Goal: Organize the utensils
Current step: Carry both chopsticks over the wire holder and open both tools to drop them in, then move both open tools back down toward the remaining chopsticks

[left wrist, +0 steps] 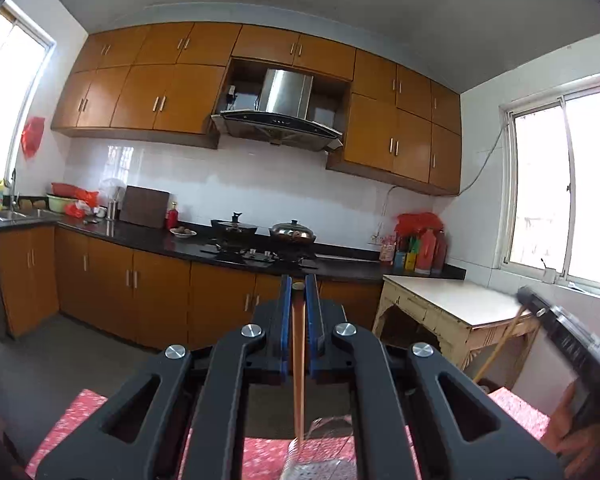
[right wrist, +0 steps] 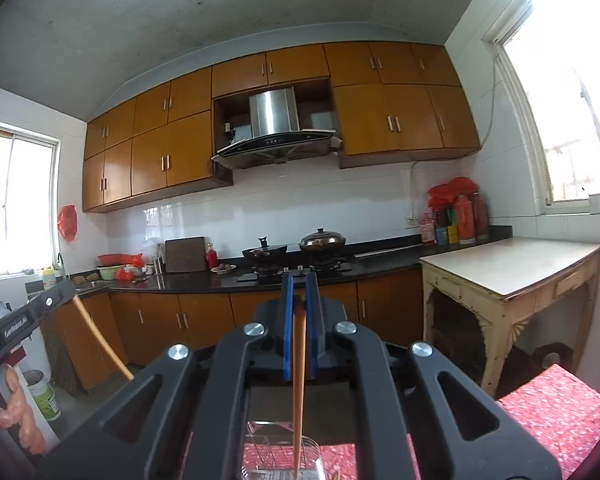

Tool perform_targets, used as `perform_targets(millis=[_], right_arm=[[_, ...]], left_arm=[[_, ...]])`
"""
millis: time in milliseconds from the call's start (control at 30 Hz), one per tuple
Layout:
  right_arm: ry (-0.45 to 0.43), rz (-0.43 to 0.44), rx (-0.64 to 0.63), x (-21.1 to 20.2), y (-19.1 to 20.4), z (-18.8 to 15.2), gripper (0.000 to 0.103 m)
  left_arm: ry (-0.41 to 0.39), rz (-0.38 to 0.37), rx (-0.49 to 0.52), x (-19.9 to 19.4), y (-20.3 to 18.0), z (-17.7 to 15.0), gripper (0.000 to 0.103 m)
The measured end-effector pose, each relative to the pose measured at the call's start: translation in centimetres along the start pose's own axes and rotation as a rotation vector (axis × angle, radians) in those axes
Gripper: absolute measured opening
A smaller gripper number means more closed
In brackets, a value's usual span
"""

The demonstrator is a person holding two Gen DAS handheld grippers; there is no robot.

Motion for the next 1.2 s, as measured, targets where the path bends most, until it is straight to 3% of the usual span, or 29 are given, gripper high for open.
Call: perform_targets(millis=[300, 600, 667, 733, 1033, 1100, 1200], right_arm=[[0.081, 0.010, 0.015, 7.6, 0.5, -4.2, 0.007], [0.237, -0.001, 0.013, 12.9, 0.7, -10.2, 0.008], [0.252, -0.012, 0.014, 12.9, 0.3, -10.6, 0.011], [0.240, -0.046, 0.011, 12.4, -0.7, -10.6, 0.034], [0.273, -0.150, 0.034, 7.3, -6.1, -11.2, 0.036], [0.305, -0.170, 0.051, 6.0, -7.6, -12.5, 0.036], [0.389, -0.213, 0.054, 4.2, -9.8, -16.1, 0.036]], left_arm=[[0.126, 0.021, -0.020, 6.7, 1.0, -6.3, 0.007], [0.223, 0.058, -0.018, 9.6, 2.2, -9.6, 0.007], [0.229, 0.072, -0.020, 9.4, 2.5, -9.8, 0.007], [0.226, 0.085, -0.024, 8.8, 3.1, -9.5, 0.007], [0.231, 0.140, -0.019, 4.7, 5.2, -8.4, 0.008], [0.236, 0.148, -0.028, 2.9, 5.9, -8.9, 0.011], [0.243, 0.173, -0.038, 0.1, 7.0, -10.4, 0.043]])
Point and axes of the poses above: each gripper's, at about its wrist camera, not at the fingertips, and x roughly the way its jaws point, y to its left, z to its top, the point moved 5 cm from there along x, roughly the way its jaws point, and after that the axes turned 8 degrees about -z, right-handed, at the moved point
